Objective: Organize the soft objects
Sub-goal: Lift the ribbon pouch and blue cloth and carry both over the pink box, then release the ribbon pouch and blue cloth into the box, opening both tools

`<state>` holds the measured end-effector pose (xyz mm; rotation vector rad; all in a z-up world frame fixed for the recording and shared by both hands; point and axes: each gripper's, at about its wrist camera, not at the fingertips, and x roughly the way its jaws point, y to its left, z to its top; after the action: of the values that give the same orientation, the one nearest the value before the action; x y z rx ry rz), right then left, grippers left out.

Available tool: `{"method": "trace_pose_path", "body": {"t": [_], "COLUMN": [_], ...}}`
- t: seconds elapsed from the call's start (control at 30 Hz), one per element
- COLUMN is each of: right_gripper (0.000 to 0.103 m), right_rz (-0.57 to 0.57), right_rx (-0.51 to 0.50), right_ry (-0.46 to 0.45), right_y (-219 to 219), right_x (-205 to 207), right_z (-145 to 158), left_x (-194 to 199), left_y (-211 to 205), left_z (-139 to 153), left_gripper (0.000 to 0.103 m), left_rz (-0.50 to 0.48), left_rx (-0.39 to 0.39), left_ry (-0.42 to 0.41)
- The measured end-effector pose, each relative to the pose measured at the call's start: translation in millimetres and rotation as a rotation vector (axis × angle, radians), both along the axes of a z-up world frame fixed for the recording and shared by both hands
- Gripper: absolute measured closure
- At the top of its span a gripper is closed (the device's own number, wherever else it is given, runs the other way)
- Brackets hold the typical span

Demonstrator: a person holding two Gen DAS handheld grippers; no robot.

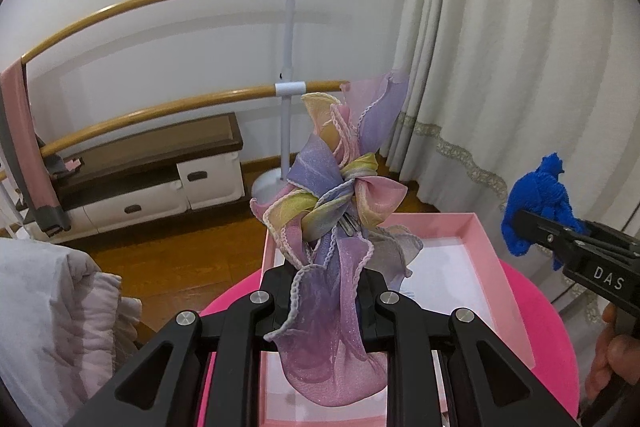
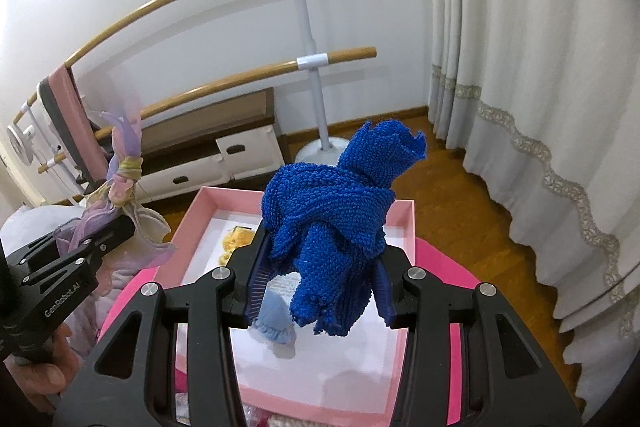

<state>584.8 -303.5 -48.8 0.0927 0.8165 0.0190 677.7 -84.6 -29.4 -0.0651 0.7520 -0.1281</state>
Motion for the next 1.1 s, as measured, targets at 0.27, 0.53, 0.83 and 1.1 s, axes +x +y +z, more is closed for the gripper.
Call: {"method": "trace_pose_path", "body": {"t": [0.27,0.53,0.83,1.1], "right_gripper": [0.062,0.062,0.061,0.059], "right_rz": [-0.007,-0.011,-0.015,-0.021], "right_rx": [-0.002,-0.011,-0.004,0.007], "right_ry": [0.047,0.094,0.139,0.162], "right_y": [-1,-6,-3,-4], "right_x": [19,33,46,55], "right_z": [-16,-31,-45,-54], "left_x": [40,60,82,102], "left_y": [-14,-21,-22,-27], "left_z": [-8,-18,-32,-40], "left_gripper": [0.086,0.086,0.082,0.067], "left_rz": [0.004,-0.002,-0.004,0.002], "left_rx": [0.002,0.01,0.017,0.034], "left_ry": [0.045,0.073,0.13,0.181]}}
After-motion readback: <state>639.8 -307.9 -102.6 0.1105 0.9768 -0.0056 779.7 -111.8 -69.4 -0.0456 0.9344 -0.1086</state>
